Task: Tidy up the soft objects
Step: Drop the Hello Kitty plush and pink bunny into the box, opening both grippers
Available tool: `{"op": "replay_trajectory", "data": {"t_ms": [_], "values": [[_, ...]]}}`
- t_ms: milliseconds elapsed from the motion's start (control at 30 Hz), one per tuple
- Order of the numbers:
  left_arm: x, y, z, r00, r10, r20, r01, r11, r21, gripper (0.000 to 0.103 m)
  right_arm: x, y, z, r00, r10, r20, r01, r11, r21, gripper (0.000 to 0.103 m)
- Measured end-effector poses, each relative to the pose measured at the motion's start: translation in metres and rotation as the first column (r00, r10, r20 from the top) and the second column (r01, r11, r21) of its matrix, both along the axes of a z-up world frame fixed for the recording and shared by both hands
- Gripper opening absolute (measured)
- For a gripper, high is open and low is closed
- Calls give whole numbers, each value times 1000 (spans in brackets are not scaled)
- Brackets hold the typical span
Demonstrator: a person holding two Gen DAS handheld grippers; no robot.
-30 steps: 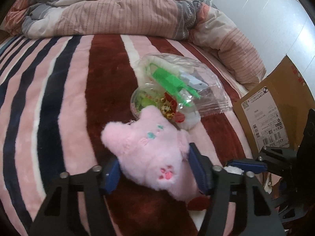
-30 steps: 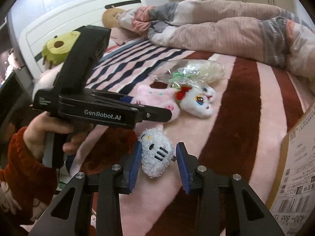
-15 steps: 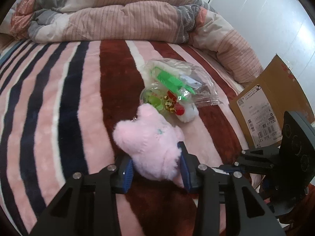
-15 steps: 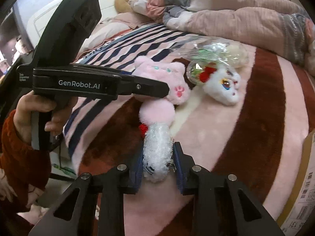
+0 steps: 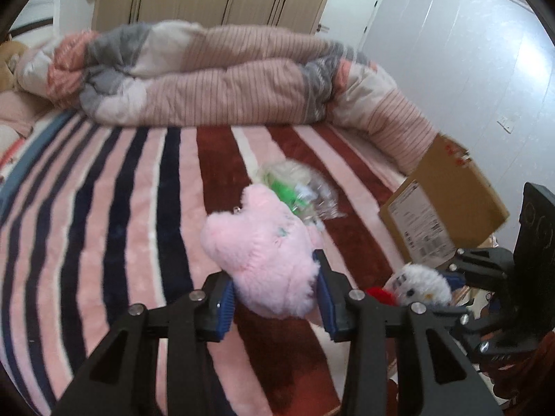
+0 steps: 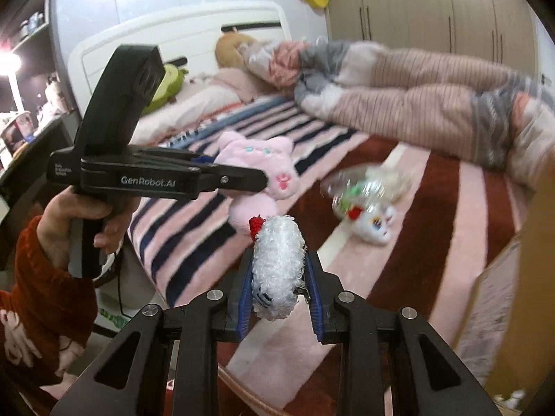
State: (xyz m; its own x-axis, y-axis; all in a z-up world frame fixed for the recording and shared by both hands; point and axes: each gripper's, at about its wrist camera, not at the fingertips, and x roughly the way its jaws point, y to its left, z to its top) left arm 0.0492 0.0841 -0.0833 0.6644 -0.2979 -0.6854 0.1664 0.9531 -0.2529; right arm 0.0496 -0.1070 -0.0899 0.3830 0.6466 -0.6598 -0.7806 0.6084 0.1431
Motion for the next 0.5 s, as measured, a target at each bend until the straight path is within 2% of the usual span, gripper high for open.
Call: {"op": "replay_trajectory", "data": {"t_ms": [267,500], "values": [[-28,-36,61,993,-59,106,55,998,42,37,-15,-55,61,987,-113,113,103,991,89,23],[-27,-100,99,971,-174,167,166,984,58,37,-11,-122,89,956,-248,157,228,964,139,23]]}}
